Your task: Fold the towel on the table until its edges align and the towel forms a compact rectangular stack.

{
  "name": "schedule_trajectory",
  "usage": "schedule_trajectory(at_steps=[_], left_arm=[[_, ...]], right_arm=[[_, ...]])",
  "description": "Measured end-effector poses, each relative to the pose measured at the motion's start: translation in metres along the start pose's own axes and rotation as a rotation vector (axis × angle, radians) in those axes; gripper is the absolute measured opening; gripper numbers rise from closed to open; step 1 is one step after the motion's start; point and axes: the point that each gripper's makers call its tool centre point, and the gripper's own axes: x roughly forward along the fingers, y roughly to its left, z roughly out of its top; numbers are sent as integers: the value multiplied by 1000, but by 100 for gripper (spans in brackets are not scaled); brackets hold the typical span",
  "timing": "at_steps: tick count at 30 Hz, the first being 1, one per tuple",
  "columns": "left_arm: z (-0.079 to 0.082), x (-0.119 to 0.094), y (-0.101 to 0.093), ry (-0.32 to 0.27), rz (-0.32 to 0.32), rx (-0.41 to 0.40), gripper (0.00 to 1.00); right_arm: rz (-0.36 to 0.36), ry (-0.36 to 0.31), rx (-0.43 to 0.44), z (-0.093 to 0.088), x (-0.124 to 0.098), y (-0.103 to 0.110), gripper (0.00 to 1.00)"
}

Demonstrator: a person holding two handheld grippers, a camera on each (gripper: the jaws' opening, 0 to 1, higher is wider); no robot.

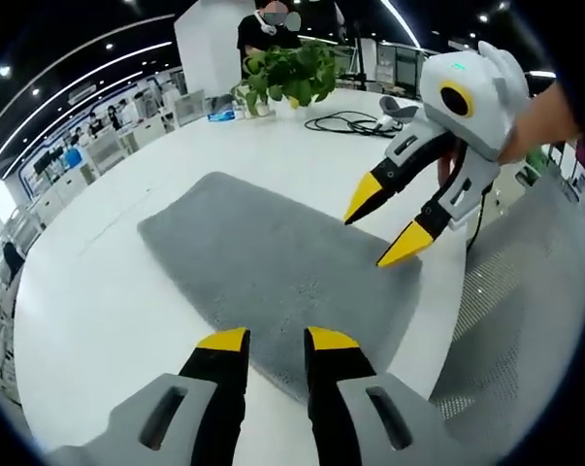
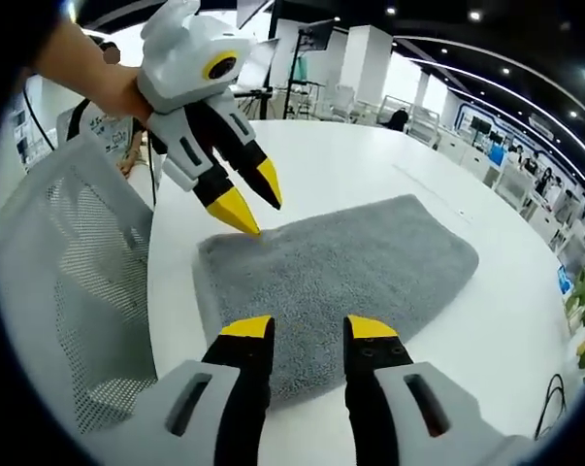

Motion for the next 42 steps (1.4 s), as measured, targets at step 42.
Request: schedule_trajectory(at_steps=[42], left_arm=[[-47,22,-48,151,-192,284,26]], right_arm=[[173,133,-230,-53,3,39,21]])
